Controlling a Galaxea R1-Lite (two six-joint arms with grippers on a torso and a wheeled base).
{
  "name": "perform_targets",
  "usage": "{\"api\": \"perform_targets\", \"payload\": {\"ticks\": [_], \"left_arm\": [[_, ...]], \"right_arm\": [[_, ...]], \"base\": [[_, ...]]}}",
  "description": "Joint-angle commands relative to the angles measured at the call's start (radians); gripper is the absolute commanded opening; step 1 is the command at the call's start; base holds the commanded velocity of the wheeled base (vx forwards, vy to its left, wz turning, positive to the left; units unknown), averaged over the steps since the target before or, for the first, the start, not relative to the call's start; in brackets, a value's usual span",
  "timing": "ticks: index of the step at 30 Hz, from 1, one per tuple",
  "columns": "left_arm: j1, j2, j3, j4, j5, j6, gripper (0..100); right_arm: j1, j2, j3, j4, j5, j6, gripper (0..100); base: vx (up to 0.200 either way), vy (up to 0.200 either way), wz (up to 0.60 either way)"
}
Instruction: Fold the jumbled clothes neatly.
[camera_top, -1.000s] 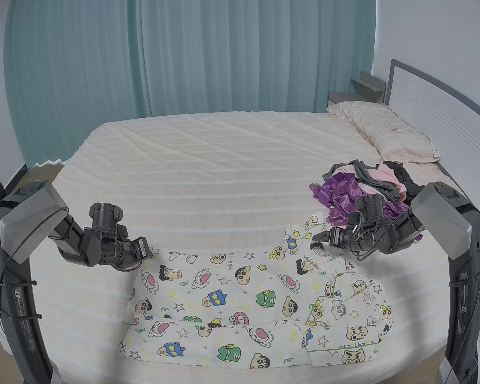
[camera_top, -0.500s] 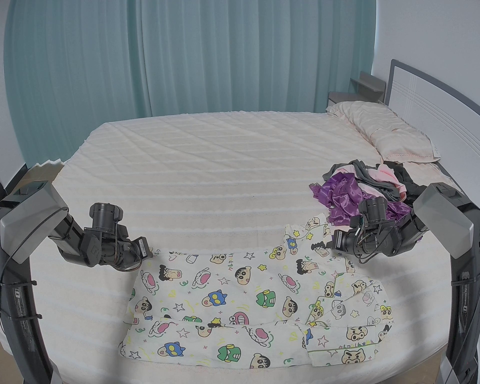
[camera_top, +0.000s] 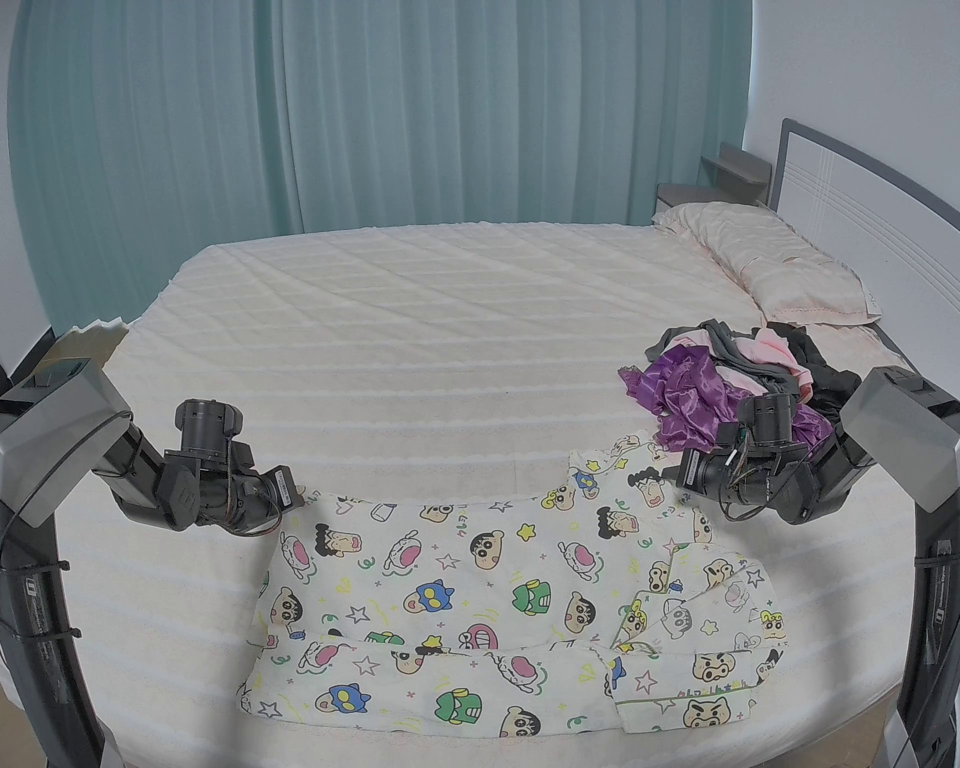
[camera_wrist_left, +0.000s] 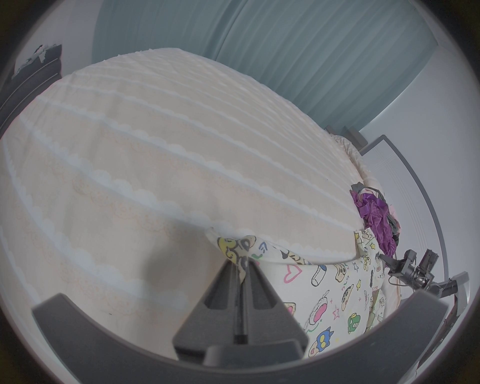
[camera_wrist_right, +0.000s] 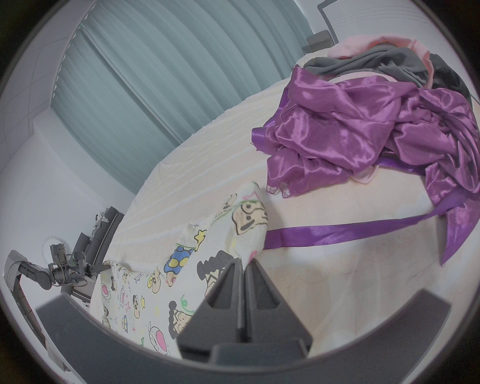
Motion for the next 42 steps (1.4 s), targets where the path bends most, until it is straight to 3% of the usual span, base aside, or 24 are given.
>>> {"api": "perform_targets", "payload": {"ticks": [1, 12, 21, 42], "left_arm": [[0.006, -0.009, 0.003, -0.009, 0.0, -0.003, 0], [0.012, -0.032, 0.017, -0.012, -0.001, -0.003, 0], [0.011, -0.042, 0.045, -0.067, -0.01, -0.003, 0], [0.012, -0.002, 0.055, -0.141, -0.01, -0.003, 0]], "right_arm": [[-0.012, -0.025, 0.026, -0.011, 0.001, 0.003, 0], [-0.042, -0.079, 0.058, -0.025, 0.027, 0.015, 0], [-0.052, -0.113, 0.113, -0.065, 0.093, 0.031, 0], [-0.05, -0.113, 0.141, -0.12, 0.093, 0.052, 0]], "base": [[0.0, 0.0, 0.0], [0.0, 0.0, 0.0], [0.0, 0.0, 0.0], [0.0, 0.0, 0.0]]}}
